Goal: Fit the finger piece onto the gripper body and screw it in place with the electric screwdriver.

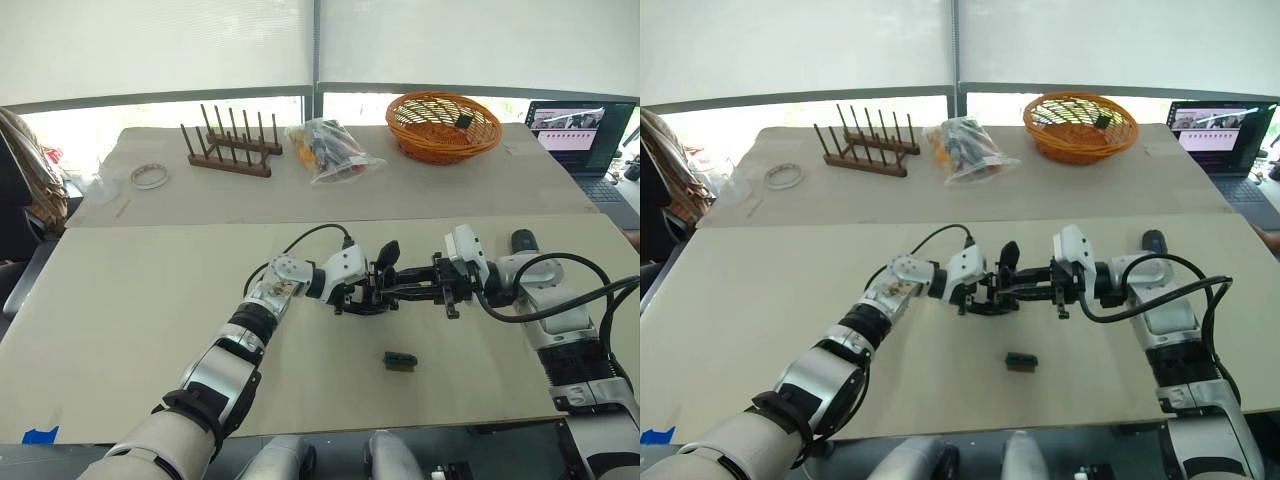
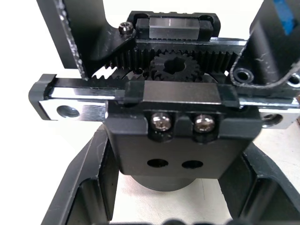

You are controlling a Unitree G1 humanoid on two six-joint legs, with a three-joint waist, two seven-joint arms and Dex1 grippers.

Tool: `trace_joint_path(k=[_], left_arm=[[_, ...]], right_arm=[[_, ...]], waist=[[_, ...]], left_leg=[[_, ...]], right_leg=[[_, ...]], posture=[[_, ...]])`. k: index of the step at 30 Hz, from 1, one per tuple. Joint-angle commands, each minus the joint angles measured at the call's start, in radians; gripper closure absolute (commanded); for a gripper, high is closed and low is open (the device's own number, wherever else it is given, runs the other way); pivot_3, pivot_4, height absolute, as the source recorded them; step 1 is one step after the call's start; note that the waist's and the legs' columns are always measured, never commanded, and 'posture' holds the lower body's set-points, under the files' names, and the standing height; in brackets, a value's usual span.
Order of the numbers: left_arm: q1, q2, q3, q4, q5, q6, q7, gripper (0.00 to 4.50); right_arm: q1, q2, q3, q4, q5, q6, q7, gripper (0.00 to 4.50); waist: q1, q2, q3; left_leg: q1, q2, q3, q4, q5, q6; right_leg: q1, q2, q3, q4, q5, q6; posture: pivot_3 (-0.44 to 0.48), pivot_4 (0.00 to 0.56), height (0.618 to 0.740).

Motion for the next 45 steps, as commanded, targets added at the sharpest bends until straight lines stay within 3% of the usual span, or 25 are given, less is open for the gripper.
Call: trace_joint_path(k=[1, 7, 19, 22, 23, 25, 27, 30, 32, 37, 41, 45], left_arm=[[-0.037, 0.018, 0.036, -0.023, -0.025, -0.010, 0.005, 2.19], [-0.033, 0.001, 0.037, -0.018, -0.023, -0.014, 0.004, 2.19], [-0.048, -0.039, 0.034, 0.039, -0.006, -0.034, 0.026, 2.19], [-0.046, -0.030, 0.033, 0.053, -0.004, -0.015, 0.013, 0.75], [-0.037, -0.012, 0.031, 0.041, -0.002, -0.015, 0.003, 0.27], [-0.009, 0.034, 0.028, -0.003, -0.001, -0.017, -0.021, 0.00], [0.033, 0.090, 0.036, -0.098, -0.023, 0.007, -0.060, 0.00], [0.153, 0.229, 0.065, -0.425, -0.122, 0.161, -0.172, 0.00], [0.226, 0.323, 0.087, -0.674, -0.217, 0.320, -0.228, 0.00], [0.278, 0.511, 0.160, -1.122, -0.471, 0.683, -0.257, 0.00], [0.218, 0.550, 0.228, -1.269, -0.652, 0.864, -0.192, 0.00], [0.150, 0.563, 0.266, -1.314, -0.749, 0.944, -0.136, 0.00]], right_arm=[[0.042, -0.007, 0.014, -0.011, -0.010, 0.088, -0.013, 3.10], [0.014, -0.039, -0.095, -0.182, 0.061, 0.132, -0.078, 1.02], [0.128, -0.267, -0.298, -0.386, 0.124, 0.269, -0.119, 1.01], [0.192, -0.351, -0.374, -0.419, 0.120, 0.330, -0.142, 1.01], [0.216, -0.397, -0.392, -0.425, 0.106, 0.390, -0.164, 0.76], [0.261, -0.474, -0.425, -0.446, 0.097, 0.489, -0.190, 0.18], [0.267, -0.522, -0.441, -0.440, 0.083, 0.573, -0.252, 0.08], [0.207, -0.615, -0.381, -0.331, 0.037, 0.770, -0.348, 0.08], [0.146, -0.640, -0.304, -0.232, -0.004, 0.800, -0.360, 0.08], [-0.119, -0.577, -0.071, 0.093, -0.159, 0.842, -0.390, 0.08], [-0.322, -0.490, 0.072, 0.372, -0.291, 0.814, -0.390, 0.08], [-0.476, -0.407, 0.137, 0.613, -0.381, 0.777, -0.396, 0.08]], waist=[[0.000, 0.000, 0.000], [-0.001, 0.004, 0.002], [0.018, 0.003, 0.003], [0.026, 0.003, 0.003], [0.026, 0.003, 0.003], [0.025, 0.003, 0.003], [0.016, 0.004, 0.003], [0.001, 0.005, 0.003], [0.000, 0.006, 0.004], [0.003, 0.008, 0.005], [0.011, 0.011, 0.007], [0.007, 0.012, 0.007]], left_leg=[[-0.001, 0.000, 0.000, 0.000, 0.000, 0.000], [-0.008, -0.001, 0.001, 0.001, 0.000, 0.000], [-0.013, -0.002, 0.001, 0.003, 0.000, 0.000], [-0.013, -0.003, 0.000, 0.003, 0.000, 0.000], [-0.013, -0.003, 0.001, 0.003, 0.000, 0.000], [-0.014, -0.003, 0.001, 0.003, 0.000, 0.000], [-0.015, -0.001, 0.001, 0.003, 0.000, 0.000], [-0.015, 0.000, 0.001, 0.001, 0.000, -0.001], [-0.016, 0.000, 0.001, 0.001, 0.000, -0.001], [-0.015, -0.002, 0.001, 0.001, 0.000, -0.001], [-0.015, -0.002, 0.001, 0.001, 0.000, -0.001], [-0.015, -0.002, 0.002, 0.000, 0.001, -0.001]], right_leg=[[0.000, 0.000, 0.000, 0.000, 0.000, 0.000], [-0.005, -0.001, 0.000, 0.002, 0.000, 0.000], [-0.010, -0.002, 0.000, 0.001, 0.000, 0.000], [-0.010, -0.002, 0.000, 0.001, 0.000, 0.000], [-0.010, -0.002, 0.000, 0.001, 0.000, 0.000], [-0.011, -0.002, 0.000, 0.001, 0.000, 0.000], [-0.012, -0.002, 0.000, 0.001, 0.000, 0.000], [-0.014, -0.003, 0.002, 0.002, 0.000, 0.000], [-0.015, -0.003, 0.003, 0.002, 0.000, -0.001], [-0.015, -0.003, 0.003, -0.001, 0.000, -0.001], [-0.015, -0.001, 0.002, -0.001, 0.000, -0.001], [-0.015, -0.002, 0.002, 0.000, 0.000, -0.001]], posture=[[0.000, 0.150, 0.740], [0.000, 0.150, 0.740], [0.000, 0.150, 0.740], [0.000, 0.150, 0.740], [0.000, 0.150, 0.740], [0.000, 0.150, 0.740], [0.000, 0.150, 0.740], [0.000, 0.150, 0.740], [0.000, 0.150, 0.740], [0.000, 0.150, 0.740], [0.000, 0.150, 0.740], [0.000, 0.150, 0.740]])
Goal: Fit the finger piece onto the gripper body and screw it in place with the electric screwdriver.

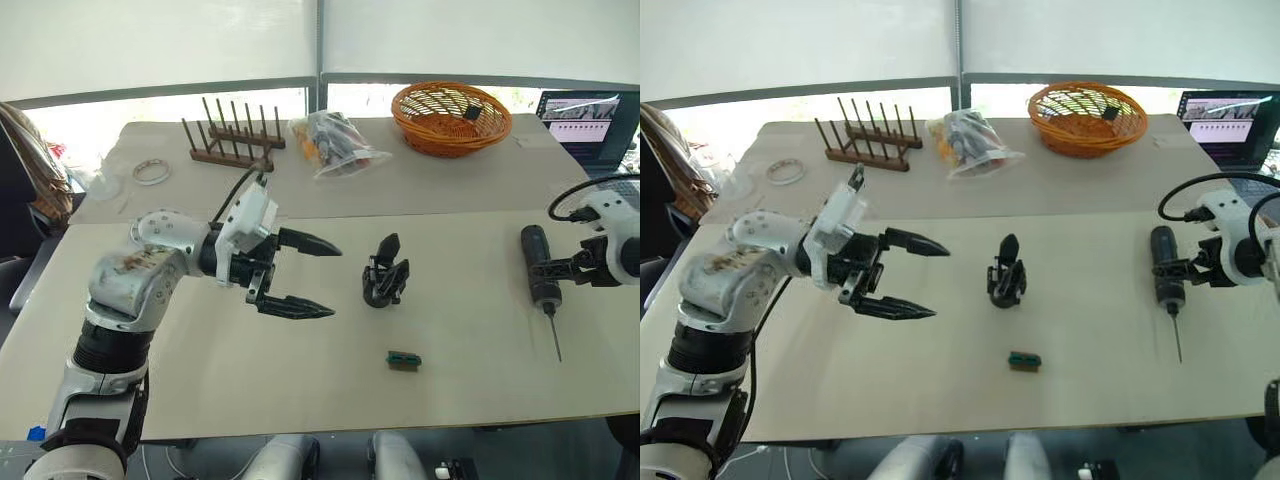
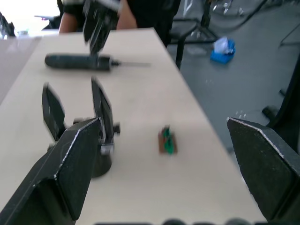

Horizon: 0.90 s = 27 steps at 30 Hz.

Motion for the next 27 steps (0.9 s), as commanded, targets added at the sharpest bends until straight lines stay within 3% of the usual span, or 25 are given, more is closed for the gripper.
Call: trace_joint_path(k=[1, 4, 9, 13, 16, 20, 23, 27], left_arm=[[-0.059, 0.019, 0.043, -0.058, -0.083, 0.045, 0.038, 0.00], [-0.083, 0.032, 0.045, -0.060, -0.121, 0.067, 0.049, 0.00], [-0.097, 0.046, 0.022, -0.044, -0.110, 0.038, 0.058, 0.00], [-0.100, 0.054, -0.001, -0.026, -0.086, 0.001, 0.048, 0.00], [-0.098, 0.055, -0.018, -0.012, -0.060, -0.032, 0.043, 0.00], [-0.105, 0.051, -0.034, -0.006, -0.054, -0.052, 0.036, 0.00], [-0.110, 0.048, -0.050, -0.001, -0.040, -0.074, 0.029, 0.00], [-0.107, 0.048, -0.069, 0.003, -0.025, -0.095, 0.018, 0.00]], right_arm=[[-0.111, 0.031, 0.026, 0.180, -0.086, -0.055, 0.004, 0.08], [-0.158, 0.068, 0.041, 0.307, -0.140, -0.131, -0.002, 0.08], [-0.203, 0.094, 0.040, 0.428, -0.190, -0.206, 0.039, 1.52], [-0.231, 0.088, 0.064, 0.452, -0.231, -0.241, 0.153, 2.80], [-0.239, 0.053, 0.095, 0.375, -0.256, -0.349, 0.333, 2.94], [-0.152, -0.024, 0.115, 0.145, -0.263, -0.525, 0.520, 2.98], [0.011, -0.093, 0.101, -0.024, -0.265, -0.795, 0.532, 3.04], [0.158, -0.111, 0.067, -0.155, -0.248, -0.763, 0.517, 3.07]], waist=[[-0.003, 0.000, 0.000], [-0.007, 0.000, 0.000], [-0.008, 0.000, 0.000], [-0.008, 0.000, 0.000], [-0.011, 0.001, 0.001], [-0.019, 0.006, 0.004], [-0.015, 0.006, 0.004], [-0.017, 0.006, 0.004]], left_leg=[[0.000, 0.000, 0.000, -0.001, 0.000, 0.000], [0.001, 0.001, 0.000, -0.002, 0.001, -0.001], [0.002, 0.000, 0.000, -0.002, 0.001, -0.001], [0.003, 0.000, 0.000, -0.003, 0.001, -0.001], [0.003, 0.000, 0.000, -0.003, 0.001, -0.001], [0.003, 0.000, 0.001, -0.004, 0.001, -0.001], [0.003, 0.001, 0.000, -0.004, 0.001, -0.002], [0.003, 0.000, 0.001, -0.004, 0.001, -0.002]], right_leg=[[0.000, 0.000, 0.000, 0.000, 0.000, 0.000], [0.000, 0.000, 0.000, 0.000, 0.000, 0.000], [0.001, 0.001, -0.001, 0.000, 0.000, 0.000], [0.001, 0.002, -0.001, 0.000, 0.000, 0.000], [0.001, 0.002, -0.001, 0.000, 0.000, 0.000], [-0.001, 0.001, -0.001, 0.001, 0.000, 0.000], [-0.001, 0.002, -0.002, 0.003, 0.000, 0.000], [-0.001, 0.003, -0.003, 0.002, 0.000, 0.000]], posture=[[0.000, 0.150, 0.740], [0.000, 0.150, 0.740], [0.000, 0.150, 0.740], [0.000, 0.150, 0.740], [0.000, 0.150, 0.740], [0.000, 0.150, 0.740], [0.000, 0.150, 0.740], [0.000, 0.150, 0.740]])
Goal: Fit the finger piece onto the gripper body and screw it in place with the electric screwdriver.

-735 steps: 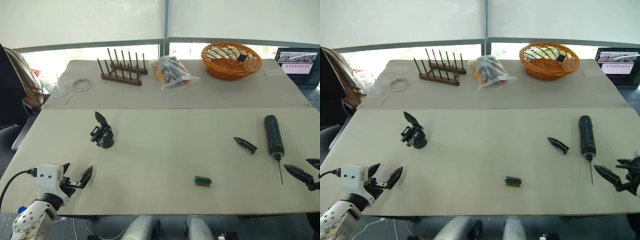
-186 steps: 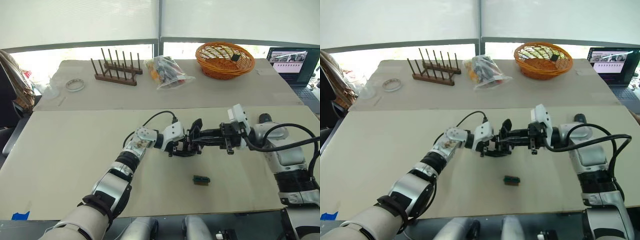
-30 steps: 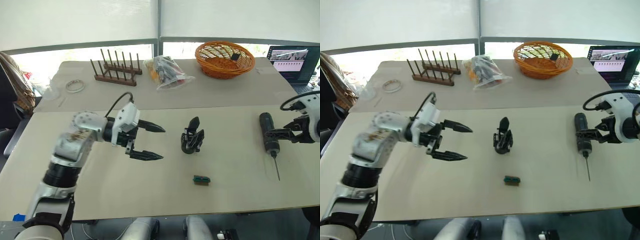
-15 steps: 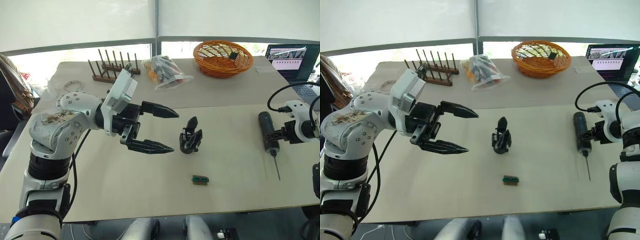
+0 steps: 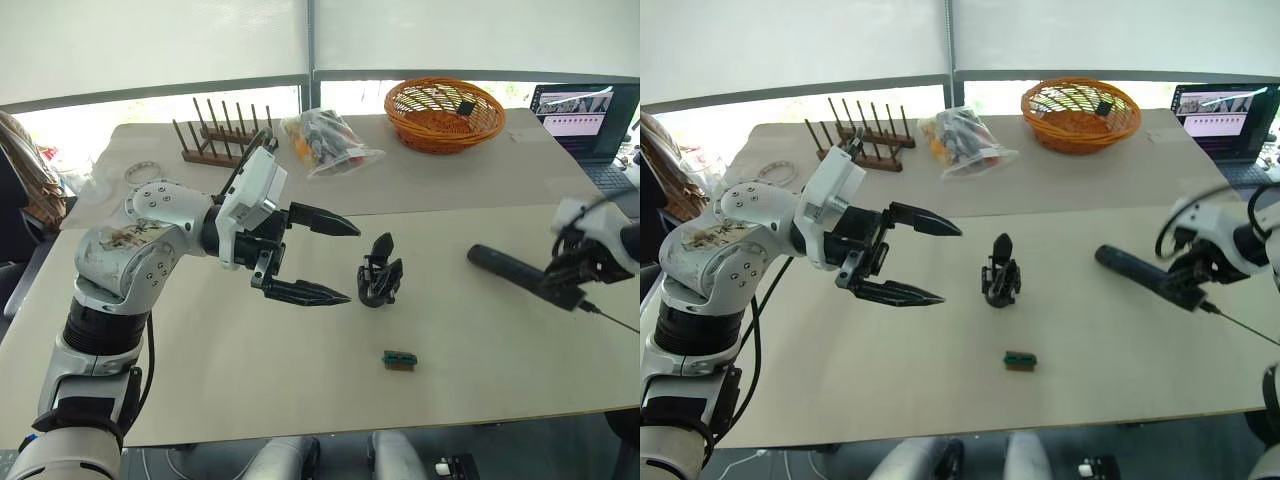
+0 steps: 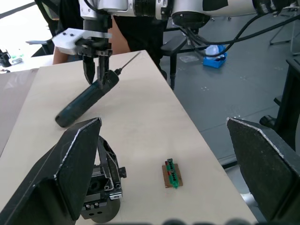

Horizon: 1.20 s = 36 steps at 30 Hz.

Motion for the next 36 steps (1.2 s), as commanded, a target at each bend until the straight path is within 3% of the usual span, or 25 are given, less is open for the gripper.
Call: trace_joint_path(k=[1, 2, 4, 8, 14, 21, 27, 35, 36], left_arm=[[-0.018, 0.004, -0.006, -0.009, 0.008, -0.028, -0.010, 0.00], [-0.018, 0.005, -0.009, -0.010, 0.010, -0.032, -0.013, 0.00], [-0.020, 0.007, -0.015, -0.009, 0.012, -0.036, -0.017, 0.00], [-0.025, 0.008, -0.022, -0.005, 0.013, -0.039, -0.027, 0.00], [-0.031, -0.002, -0.036, -0.006, 0.016, -0.052, -0.037, 0.00], [-0.041, -0.011, -0.049, -0.004, 0.026, -0.056, -0.026, 0.00], [-0.046, -0.022, -0.057, -0.005, 0.031, -0.046, -0.009, 0.00], [-0.068, -0.049, -0.077, 0.019, 0.055, -0.074, -0.017, 0.00], [-0.070, -0.050, -0.078, 0.022, 0.056, -0.075, -0.018, 0.00]], right_arm=[[0.082, -0.032, -0.051, -0.111, 0.012, -0.034, -0.003, 3.07], [0.104, -0.035, -0.054, -0.122, 0.008, -0.027, -0.008, 3.07], [0.134, -0.045, -0.062, -0.137, -0.003, -0.006, -0.008, 2.21], [0.108, -0.041, -0.062, -0.162, -0.013, 0.203, 0.026, 1.00], [0.045, -0.002, 0.008, -0.118, -0.078, 0.333, 0.039, 1.00], [0.000, 0.029, 0.053, 0.039, -0.144, 0.273, 0.012, 1.00], [0.001, 0.015, 0.038, 0.031, -0.138, 0.307, 0.086, 1.00], [0.010, 0.065, 0.053, 0.028, -0.164, 0.297, 0.037, 1.00], [0.016, 0.065, 0.058, 0.028, -0.168, 0.285, 0.037, 1.24]], waist=[[-0.001, 0.000, 0.000], [-0.001, 0.000, 0.000], [0.000, 0.000, 0.000], [0.009, 0.000, 0.000], [0.016, 0.000, 0.000], [0.016, 0.000, 0.000], [0.014, 0.000, 0.000], [0.014, 0.000, 0.000], [0.014, 0.000, 0.000]], left_leg=[[0.000, 0.000, 0.000, 0.001, 0.000, 0.000], [0.001, 0.001, 0.000, 0.001, 0.000, 0.000], [0.002, 0.001, 0.000, 0.001, 0.000, -0.001], [0.002, 0.001, 0.000, 0.001, 0.000, -0.001], [0.002, 0.000, 0.000, 0.001, 0.000, -0.001], [0.002, 0.000, 0.000, 0.001, 0.000, -0.001], [0.002, 0.001, 0.000, 0.001, 0.001, -0.001], [0.002, 0.001, 0.000, 0.001, 0.001, -0.001], [0.002, 0.001, 0.000, 0.001, 0.001, -0.001]], right_leg=[[0.000, 0.000, 0.000, 0.000, 0.000, 0.000], [0.001, 0.000, 0.000, 0.000, 0.000, 0.000], [0.002, 0.000, 0.001, 0.000, 0.000, 0.000], [0.002, 0.000, 0.001, 0.000, 0.000, 0.000], [0.002, 0.000, 0.001, -0.001, 0.000, 0.000], [0.001, -0.001, 0.001, -0.001, 0.000, 0.000], [0.001, -0.001, 0.001, -0.001, 0.000, 0.000], [0.001, -0.001, 0.001, 0.000, 0.000, 0.000], [0.001, -0.001, 0.001, 0.000, 0.000, 0.000]], posture=[[0.000, 0.150, 0.740], [0.000, 0.150, 0.740], [0.000, 0.150, 0.740], [0.000, 0.150, 0.740], [0.000, 0.150, 0.740], [0.000, 0.150, 0.740], [0.000, 0.150, 0.740], [0.000, 0.150, 0.740], [0.000, 0.150, 0.740]])
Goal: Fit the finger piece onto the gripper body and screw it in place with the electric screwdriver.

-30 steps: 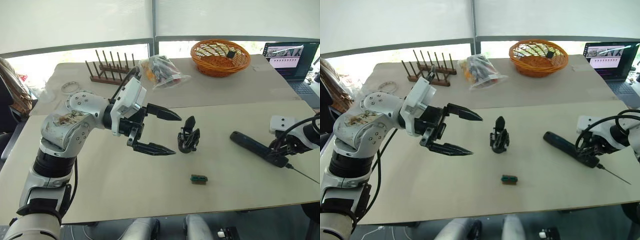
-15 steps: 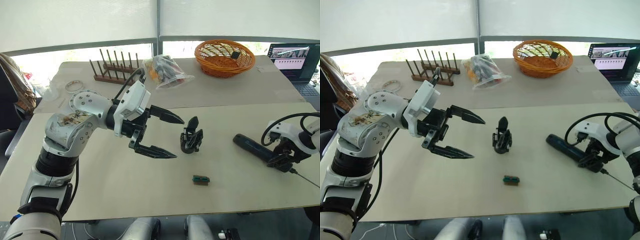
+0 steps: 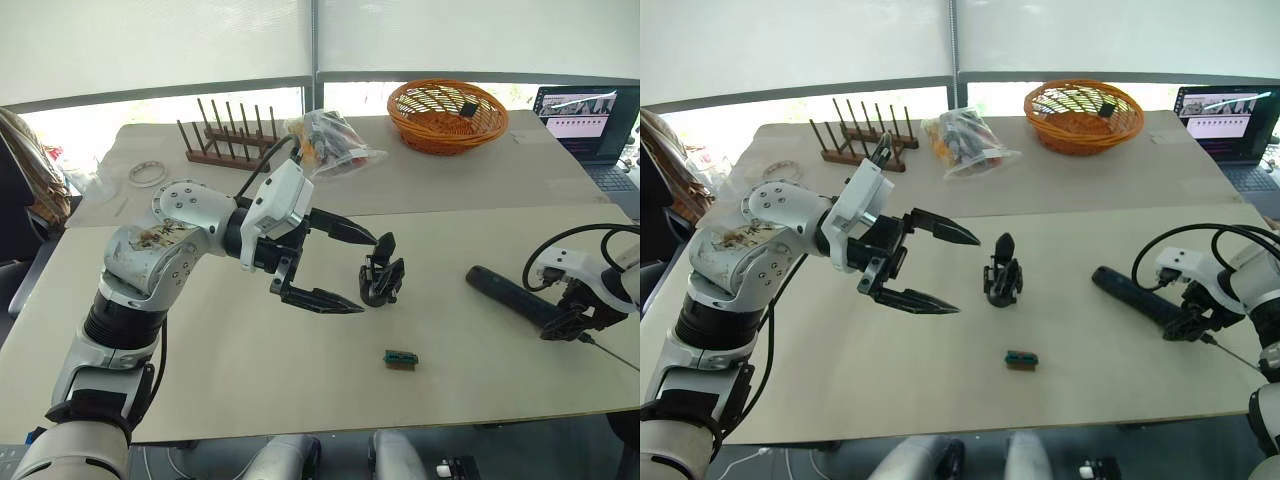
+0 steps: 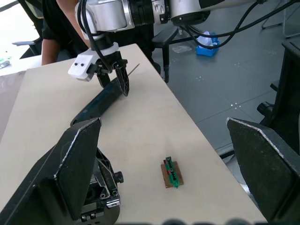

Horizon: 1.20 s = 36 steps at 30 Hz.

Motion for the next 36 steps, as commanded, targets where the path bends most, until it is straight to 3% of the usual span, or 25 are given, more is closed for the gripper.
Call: trace_joint_path(k=[1, 4, 7, 12, 14, 16, 20, 24, 30, 36], left_arm=[[-0.032, -0.004, 0.002, -0.005, 0.009, -0.024, -0.008, 0.00], [-0.031, -0.004, -0.001, -0.008, 0.007, -0.019, -0.012, 0.00], [-0.022, -0.002, 0.000, -0.015, 0.005, -0.016, -0.016, 0.00], [0.014, 0.020, 0.003, -0.013, 0.016, -0.033, -0.040, 0.00], [0.059, 0.038, 0.011, -0.034, 0.018, -0.050, -0.053, 0.00], [0.109, 0.058, 0.004, -0.048, 0.033, -0.084, -0.075, 0.00], [0.183, 0.077, -0.030, -0.047, 0.049, -0.118, -0.116, 0.00], [0.246, 0.085, -0.055, -0.019, 0.106, -0.218, -0.161, 0.00], [0.311, 0.031, -0.064, 0.055, 0.145, -0.329, -0.152, 0.00], [0.311, -0.021, -0.093, 0.170, 0.169, -0.350, -0.171, 0.00]], right_arm=[[0.008, 0.001, 0.008, -0.007, -0.018, -0.041, 0.002, 1.54], [0.023, -0.001, 0.008, -0.005, -0.025, -0.084, -0.008, 2.52], [0.020, -0.037, -0.017, -0.006, -0.027, -0.245, -0.048, 2.59], [0.018, -0.100, -0.162, -0.132, 0.097, -0.342, -0.038, 2.59], [0.113, -0.119, -0.300, -0.276, 0.215, -0.329, -0.052, 2.59], [0.230, -0.100, -0.473, -0.467, 0.336, -0.185, -0.084, 2.59], [0.420, 0.128, -0.910, -0.938, 0.621, 0.227, -0.277, 2.59], [0.512, 0.414, -1.184, -1.280, 0.860, 0.455, -0.522, 2.59], [0.665, 0.664, -1.245, -1.517, 1.068, 0.484, -0.788, 2.59], [0.891, 0.805, -1.098, -1.686, 1.152, 0.344, -0.877, 2.59]], waist=[[0.000, 0.000, 0.000], [0.000, 0.000, 0.000], [0.000, 0.000, 0.000], [-0.003, 0.003, 0.001], [-0.003, 0.004, 0.001], [-0.001, 0.005, 0.001], [0.000, 0.004, 0.001], [0.020, 0.004, 0.001], [0.032, 0.004, 0.002], [0.020, 0.004, 0.002]], left_leg=[[0.000, 0.000, 0.000, 0.000, 0.000, 0.000], [0.000, 0.000, 0.000, 0.000, 0.000, 0.000], [0.000, 0.000, 0.000, 0.000, 0.000, 0.000], [0.000, -0.001, 0.001, 0.000, 0.000, 0.000], [0.000, 0.000, 0.001, -0.002, 0.000, 0.000], [0.000, 0.001, 0.000, -0.005, 0.001, -0.001], [0.000, 0.002, -0.001, -0.005, 0.001, -0.002], [0.000, 0.000, -0.003, -0.004, 0.001, -0.002], [0.009, -0.002, -0.002, -0.008, 0.000, 0.001], [0.014, -0.001, -0.002, -0.013, 0.000, 0.001]], right_leg=[[0.000, 0.000, 0.000, 0.000, 0.000, 0.000], [0.000, 0.000, 0.000, 0.000, 0.000, 0.000], [0.001, 0.000, 0.000, 0.000, 0.000, 0.000], [-0.001, 0.000, 0.000, 0.000, 0.000, 0.000], [-0.002, 0.000, 0.000, 0.001, 0.000, 0.000], [-0.003, 0.000, 0.000, 0.000, 0.000, 0.000], [-0.001, 0.000, 0.001, 0.002, 0.000, 0.000], [0.000, 0.000, 0.003, 0.000, 0.000, -0.001], [0.009, 0.001, 0.003, -0.004, 0.001, -0.002], [0.012, 0.003, 0.002, -0.007, 0.001, -0.002]], posture=[[0.000, 0.150, 0.740], [0.000, 0.150, 0.740], [0.000, 0.150, 0.740], [0.000, 0.150, 0.740], [0.000, 0.150, 0.740], [0.000, 0.150, 0.740], [0.000, 0.150, 0.740], [0.000, 0.150, 0.740], [0.000, 0.150, 0.740], [0.000, 0.150, 0.740]])
